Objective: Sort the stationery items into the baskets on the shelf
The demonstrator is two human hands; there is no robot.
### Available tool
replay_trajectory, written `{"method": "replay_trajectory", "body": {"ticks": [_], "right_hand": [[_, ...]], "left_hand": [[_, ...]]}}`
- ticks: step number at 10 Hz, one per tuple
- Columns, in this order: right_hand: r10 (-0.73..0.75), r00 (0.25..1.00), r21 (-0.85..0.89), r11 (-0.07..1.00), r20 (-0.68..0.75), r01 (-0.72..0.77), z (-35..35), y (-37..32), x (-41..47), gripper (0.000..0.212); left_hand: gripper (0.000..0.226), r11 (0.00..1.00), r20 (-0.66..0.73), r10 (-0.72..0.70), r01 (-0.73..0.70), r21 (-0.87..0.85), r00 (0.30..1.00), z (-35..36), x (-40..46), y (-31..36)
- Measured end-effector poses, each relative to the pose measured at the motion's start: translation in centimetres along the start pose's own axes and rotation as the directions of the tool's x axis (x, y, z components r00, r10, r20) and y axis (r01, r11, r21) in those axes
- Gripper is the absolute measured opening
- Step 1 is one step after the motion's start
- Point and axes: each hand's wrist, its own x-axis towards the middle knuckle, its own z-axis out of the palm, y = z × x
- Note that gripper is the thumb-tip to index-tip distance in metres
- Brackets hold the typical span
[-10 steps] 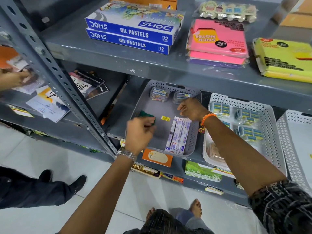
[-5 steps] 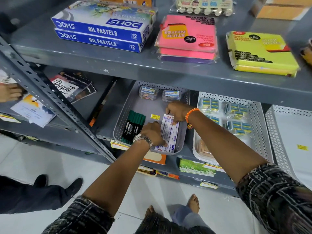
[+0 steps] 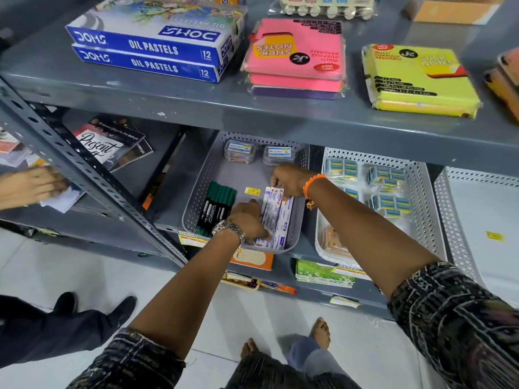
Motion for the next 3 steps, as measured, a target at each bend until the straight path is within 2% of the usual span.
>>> {"method": "replay_trajectory", "body": {"ticks": [1, 2, 3], "right_hand": [[0.013, 1.000, 0.060, 0.998, -0.017, -0.012, -0.2, 0.5, -0.4, 0.046], [0.064, 0.984, 0.166, 0.986, -0.164, -0.036, 0.2, 0.9, -2.1, 0.043], [0.110, 0.934, 0.290, 0.957, -0.340, -0.007, 0.8, 1.4, -3.7, 0.045]], "left_hand": [[0.069, 1.000, 0.019, -0.012, 0.013, -0.025, 1.000, 0.1, -0.2, 0.0], [0.068, 0.999, 0.024, -0.005, 0.005, -0.035, 1.000, -0.3, -0.5, -0.4], [0.065, 0.999, -0.066, -0.006, 0.003, -0.049, 0.998, -0.4, -0.9, -0.5]]}}
